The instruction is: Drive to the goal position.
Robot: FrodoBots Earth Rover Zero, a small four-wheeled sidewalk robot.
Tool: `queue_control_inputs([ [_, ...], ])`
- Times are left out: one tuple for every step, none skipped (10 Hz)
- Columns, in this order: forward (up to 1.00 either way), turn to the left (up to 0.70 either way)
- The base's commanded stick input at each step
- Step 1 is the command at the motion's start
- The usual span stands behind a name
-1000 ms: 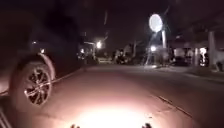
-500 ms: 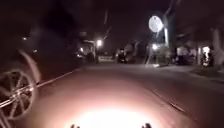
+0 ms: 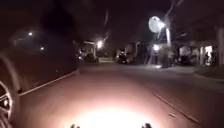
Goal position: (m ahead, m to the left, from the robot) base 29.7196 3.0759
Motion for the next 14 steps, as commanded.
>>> queue_control_inputs([
  [0.70, 0.00],
  [0.70, 0.00],
  [0.70, 0.00],
  [0.70, 0.00],
  [0.70, 0.00],
  [0.70, 0.00],
  [0.70, 0.00],
  [0.70, 0.00],
  [0.70, 0.00],
  [0.70, 0.00],
  [0.70, 0.00],
  [0.70, 0.00],
  [0.70, 0.00],
  [0.70, 0.00],
])
